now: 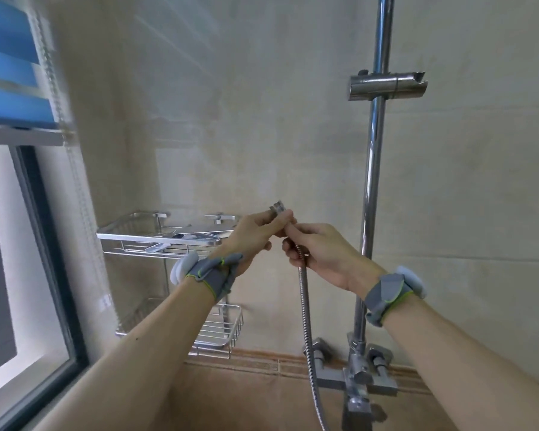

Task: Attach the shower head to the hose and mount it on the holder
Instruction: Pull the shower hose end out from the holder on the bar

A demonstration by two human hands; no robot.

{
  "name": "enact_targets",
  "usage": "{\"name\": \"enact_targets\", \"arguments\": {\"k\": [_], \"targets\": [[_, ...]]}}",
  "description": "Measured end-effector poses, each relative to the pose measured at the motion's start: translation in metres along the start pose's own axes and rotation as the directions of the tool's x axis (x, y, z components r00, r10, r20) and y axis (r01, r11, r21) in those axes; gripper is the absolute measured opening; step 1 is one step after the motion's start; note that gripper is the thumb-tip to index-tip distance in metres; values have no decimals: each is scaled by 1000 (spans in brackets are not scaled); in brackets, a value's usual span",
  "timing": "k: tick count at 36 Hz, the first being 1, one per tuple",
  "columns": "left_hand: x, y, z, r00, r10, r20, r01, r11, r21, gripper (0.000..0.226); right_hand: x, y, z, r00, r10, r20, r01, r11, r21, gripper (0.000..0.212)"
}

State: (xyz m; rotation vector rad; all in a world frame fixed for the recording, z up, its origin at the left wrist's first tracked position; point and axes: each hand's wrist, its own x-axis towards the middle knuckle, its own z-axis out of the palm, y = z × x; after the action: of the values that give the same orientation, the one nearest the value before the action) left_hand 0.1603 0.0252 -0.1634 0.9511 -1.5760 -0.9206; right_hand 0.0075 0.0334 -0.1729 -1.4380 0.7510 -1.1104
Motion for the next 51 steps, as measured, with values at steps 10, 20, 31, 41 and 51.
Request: {"name": "enact_targets", "arguments": {"k": [10, 20, 31, 41, 51], "targets": [[-4, -19, 6, 999, -17, -39, 6, 965, -263, 28, 1, 23, -22, 975, 219, 18, -184, 858, -480, 18], [-15, -39, -5, 987, -151, -57, 137, 972, -191, 34, 40, -2, 14, 959, -137, -247, -46, 787, -615, 23], [-30, -73, -18, 973, -229, -44, 219, 963, -157, 33, 74, -21, 110, 982, -186, 46, 99, 292, -951, 39], [-27, -92, -27, 959, -271, -80, 260, 958, -125, 32, 94, -7, 140, 983, -25, 181, 179, -57, -982, 15], [-25, -90, -27, 965, -248, -83, 237, 964, -120, 34, 93, -5, 128, 966, -107, 236, 210, -210, -955, 29]]}}
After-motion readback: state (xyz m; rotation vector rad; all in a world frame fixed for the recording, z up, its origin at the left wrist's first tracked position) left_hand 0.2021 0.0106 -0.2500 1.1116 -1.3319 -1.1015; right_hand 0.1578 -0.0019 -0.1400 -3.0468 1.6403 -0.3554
